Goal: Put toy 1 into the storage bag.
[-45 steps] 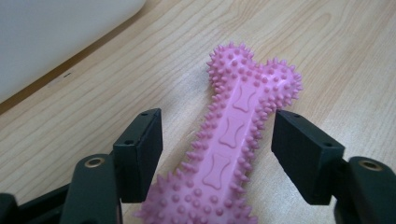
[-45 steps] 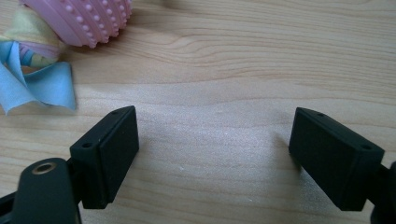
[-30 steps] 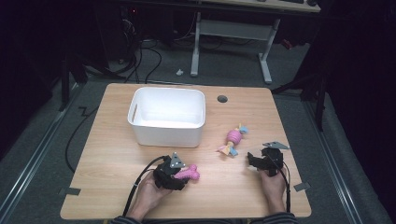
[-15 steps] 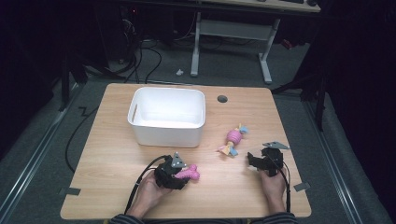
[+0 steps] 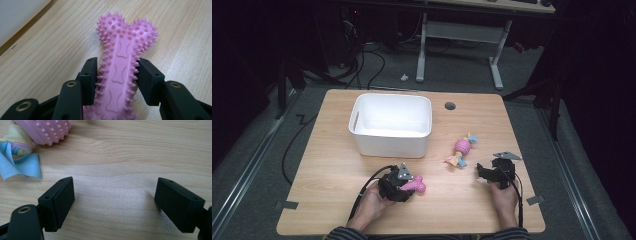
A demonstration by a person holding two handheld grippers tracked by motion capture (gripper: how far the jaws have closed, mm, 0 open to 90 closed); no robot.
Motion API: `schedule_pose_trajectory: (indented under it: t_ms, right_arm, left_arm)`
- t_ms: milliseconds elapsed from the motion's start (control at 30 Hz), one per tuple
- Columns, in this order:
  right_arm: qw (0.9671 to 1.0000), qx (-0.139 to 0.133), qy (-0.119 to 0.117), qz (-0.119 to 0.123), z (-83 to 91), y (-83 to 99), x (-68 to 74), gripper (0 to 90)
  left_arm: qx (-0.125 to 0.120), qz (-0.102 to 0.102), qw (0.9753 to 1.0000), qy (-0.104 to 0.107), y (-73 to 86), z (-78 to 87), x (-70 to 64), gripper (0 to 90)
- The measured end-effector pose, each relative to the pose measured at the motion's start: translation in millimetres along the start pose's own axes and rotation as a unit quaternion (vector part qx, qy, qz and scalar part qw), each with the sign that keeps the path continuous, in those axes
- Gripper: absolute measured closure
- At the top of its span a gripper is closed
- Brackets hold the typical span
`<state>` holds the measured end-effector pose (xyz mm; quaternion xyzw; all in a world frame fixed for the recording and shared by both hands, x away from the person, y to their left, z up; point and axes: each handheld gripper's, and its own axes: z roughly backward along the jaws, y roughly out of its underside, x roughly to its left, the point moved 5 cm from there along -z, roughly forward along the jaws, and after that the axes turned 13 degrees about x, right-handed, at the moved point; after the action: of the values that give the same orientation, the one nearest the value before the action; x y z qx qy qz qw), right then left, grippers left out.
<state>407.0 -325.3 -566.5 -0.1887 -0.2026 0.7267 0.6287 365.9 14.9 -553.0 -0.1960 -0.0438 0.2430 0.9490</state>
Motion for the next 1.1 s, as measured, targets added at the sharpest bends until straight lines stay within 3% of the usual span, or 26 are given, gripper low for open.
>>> schedule_pose_trajectory:
  t_ms: [267,633,867,1033,1100]
  right_arm:
    - [1.0000,0.000,0.000,0.000,0.0,0.0,0.0,16.3]
    - [1.0000,0.000,0.000,0.000,0.0,0.0,0.0,16.3]
    - [1.0000,-0.001,0.000,0.002,-0.1,-0.1,-0.1,16.4]
    - [1.0000,-0.001,0.000,0.002,-0.1,-0.1,-0.1,16.4]
    - [1.0000,-0.001,0.000,0.002,-0.1,-0.1,-0.1,16.4]
  left_arm:
    - [-0.001,-0.011,0.9999,-0.004,0.3,0.6,-1.4,58.0]
    - [-0.005,-0.001,1.0000,-0.007,1.2,3.3,3.4,59.1]
    - [-0.020,0.015,0.9997,-0.008,2.2,12.8,7.6,59.1]
    - [-0.026,0.010,0.9993,-0.024,-1.9,25.3,9.8,59.1]
    - [-0.036,0.018,0.9988,-0.029,-3.9,32.7,14.4,59.1]
